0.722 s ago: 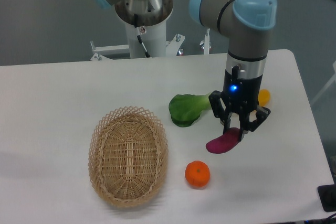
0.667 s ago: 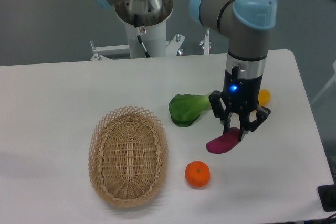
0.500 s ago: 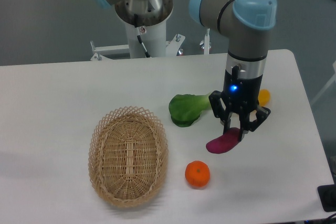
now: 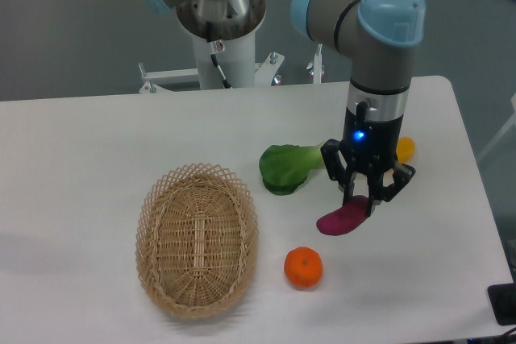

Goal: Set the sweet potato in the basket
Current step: 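Close the gripper on the purple sweet potato and lift it slightly, then carry the held sweet potato over the wicker basket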

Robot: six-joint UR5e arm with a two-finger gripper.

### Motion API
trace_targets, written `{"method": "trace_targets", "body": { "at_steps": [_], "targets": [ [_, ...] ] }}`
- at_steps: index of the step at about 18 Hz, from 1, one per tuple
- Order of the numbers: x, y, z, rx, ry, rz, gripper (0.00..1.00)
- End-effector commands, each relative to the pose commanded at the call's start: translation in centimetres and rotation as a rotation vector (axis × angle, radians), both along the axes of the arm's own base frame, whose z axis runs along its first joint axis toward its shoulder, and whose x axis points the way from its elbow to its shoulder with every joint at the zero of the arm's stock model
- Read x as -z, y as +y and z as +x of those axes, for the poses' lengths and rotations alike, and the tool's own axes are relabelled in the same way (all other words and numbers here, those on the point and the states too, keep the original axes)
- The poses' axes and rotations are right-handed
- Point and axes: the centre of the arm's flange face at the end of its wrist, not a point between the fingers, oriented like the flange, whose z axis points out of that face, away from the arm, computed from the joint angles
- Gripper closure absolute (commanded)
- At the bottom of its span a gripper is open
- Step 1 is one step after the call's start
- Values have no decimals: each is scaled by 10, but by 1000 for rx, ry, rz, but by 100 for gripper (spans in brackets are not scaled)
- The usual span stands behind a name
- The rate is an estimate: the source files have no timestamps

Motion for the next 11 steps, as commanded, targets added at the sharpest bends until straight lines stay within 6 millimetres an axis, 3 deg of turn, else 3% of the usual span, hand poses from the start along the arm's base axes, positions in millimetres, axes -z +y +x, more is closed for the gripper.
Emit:
{"method": "trace_targets", "body": {
  "at_steps": [8,11],
  "targets": [
    [6,3,3,1,-9,-10,76],
    [21,-3,11,-8,-14,-50,76]
  ]
}}
